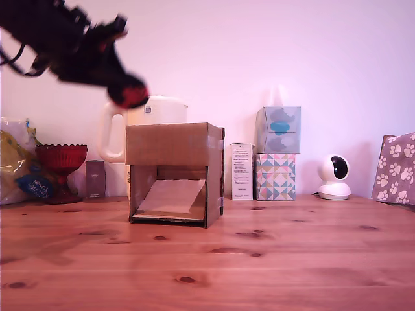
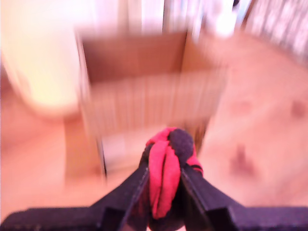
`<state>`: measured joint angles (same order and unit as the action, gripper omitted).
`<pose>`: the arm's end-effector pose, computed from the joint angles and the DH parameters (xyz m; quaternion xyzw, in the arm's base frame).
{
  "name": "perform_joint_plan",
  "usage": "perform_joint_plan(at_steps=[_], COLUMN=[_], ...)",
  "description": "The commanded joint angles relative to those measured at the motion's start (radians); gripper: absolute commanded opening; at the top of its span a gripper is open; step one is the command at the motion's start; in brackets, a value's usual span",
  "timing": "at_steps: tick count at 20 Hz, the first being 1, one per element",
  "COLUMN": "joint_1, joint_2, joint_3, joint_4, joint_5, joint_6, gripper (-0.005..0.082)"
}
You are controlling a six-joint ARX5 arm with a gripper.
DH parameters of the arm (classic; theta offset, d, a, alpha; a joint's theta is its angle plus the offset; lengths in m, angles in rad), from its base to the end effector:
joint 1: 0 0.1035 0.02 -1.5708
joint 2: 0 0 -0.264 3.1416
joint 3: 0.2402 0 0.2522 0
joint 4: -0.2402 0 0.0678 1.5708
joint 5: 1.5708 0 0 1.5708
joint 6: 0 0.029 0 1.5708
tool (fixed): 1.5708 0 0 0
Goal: Drop the footbag into the cardboard dice tower
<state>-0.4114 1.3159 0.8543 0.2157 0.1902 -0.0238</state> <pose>0.2662 -0.1221 0.2802 0.0023 0.1254 -0.2926 0.9480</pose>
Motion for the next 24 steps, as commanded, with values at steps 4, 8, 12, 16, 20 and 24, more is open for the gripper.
perform_joint_plan(at_steps=[4, 8, 12, 16, 20, 24], joint_1=[-0.026, -0.026, -0.026, -0.023, -0.02, -0.019], joint_2=[0.05, 0.151, 0.29, 0.422, 0.515, 0.543], joint_3=[-0.007, 0.047, 0.216, 0.425, 0.579, 0.636], joint_4=[0.283, 0.355, 0.217, -0.032, -0.192, -0.25], joint_5=[-0.003, -0.015, -0.014, -0.014, -0.015, -0.017], joint_6=[-0.001, -0.001, 0.008, 0.009, 0.025, 0.026], gripper=[0.0125, 0.0125, 0.0125, 0.0128, 0.0128, 0.0131])
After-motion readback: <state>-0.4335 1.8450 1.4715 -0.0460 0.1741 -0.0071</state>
